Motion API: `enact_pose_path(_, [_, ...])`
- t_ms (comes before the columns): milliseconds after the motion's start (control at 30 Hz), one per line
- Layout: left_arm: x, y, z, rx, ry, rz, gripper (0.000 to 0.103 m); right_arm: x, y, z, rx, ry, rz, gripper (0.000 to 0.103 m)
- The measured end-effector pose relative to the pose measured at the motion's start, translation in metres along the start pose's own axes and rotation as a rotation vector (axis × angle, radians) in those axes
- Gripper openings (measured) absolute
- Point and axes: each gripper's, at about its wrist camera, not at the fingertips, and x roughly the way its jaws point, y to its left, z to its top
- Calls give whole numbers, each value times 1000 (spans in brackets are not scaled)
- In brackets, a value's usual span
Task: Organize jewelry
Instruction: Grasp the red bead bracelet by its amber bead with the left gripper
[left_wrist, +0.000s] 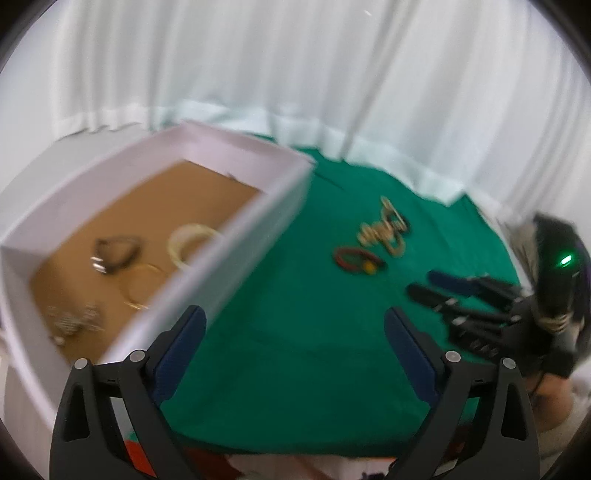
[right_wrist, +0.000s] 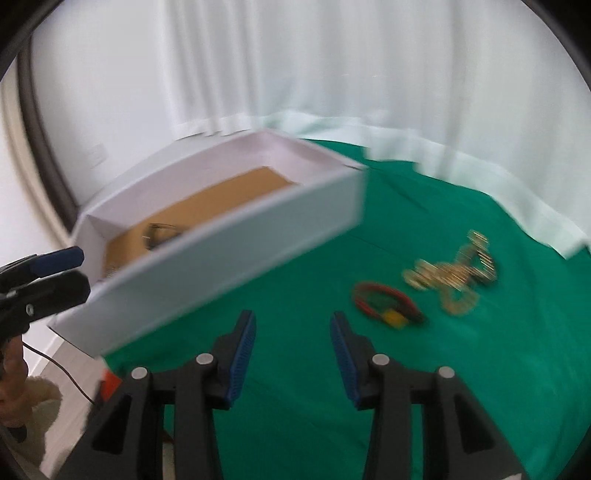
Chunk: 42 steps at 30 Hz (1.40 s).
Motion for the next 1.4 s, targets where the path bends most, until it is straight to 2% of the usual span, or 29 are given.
enact_pose_path(233, [58, -46, -34, 69, 138, -67, 97, -35, -64, -64, 186, -5, -155, 44])
enact_pose_path(367, [73, -61, -43, 121, 188, -33, 98, -36, -84, -84, 236, 15, -178, 44])
enact_pose_path(433, [75, -67, -46, 148, 186, -35, 98, -35, -89, -89, 260, 18, -172, 44])
enact_pose_path(567, [75, -66, -47, 134, 187, -106, 98, -35, -89, -94, 266, 20, -149, 44])
enact_pose_path(700, [83, -68, -43, 170, 173, -76, 98, -32, -87, -96, 263, 22, -128, 44])
enact_pose_path(800, [92, -72, -30, 194, 156, -76, 98, -28, -87, -99, 270, 28, -116, 44])
enact_pose_path(1033, [130, -92, 17, 260, 120, -181, 97, -24, -100, -102, 300, 40, -113, 44])
enact_pose_path(1200, [172, -115, 30, 406, 106, -179, 83, -24, -105, -103, 306, 38, -104, 44])
enact_pose_path(1267, [190, -119, 30, 451, 128, -154, 72, -24, -107, -103, 312, 39, -99, 44])
enact_pose_path(1367, [211, -117, 31, 451, 178, -149, 59, -24, -110, -104, 318, 40, -97, 44])
enact_pose_path(1400, [215, -115, 31, 447, 189, -145, 58, -23, -112, -105, 322, 41, -96, 44])
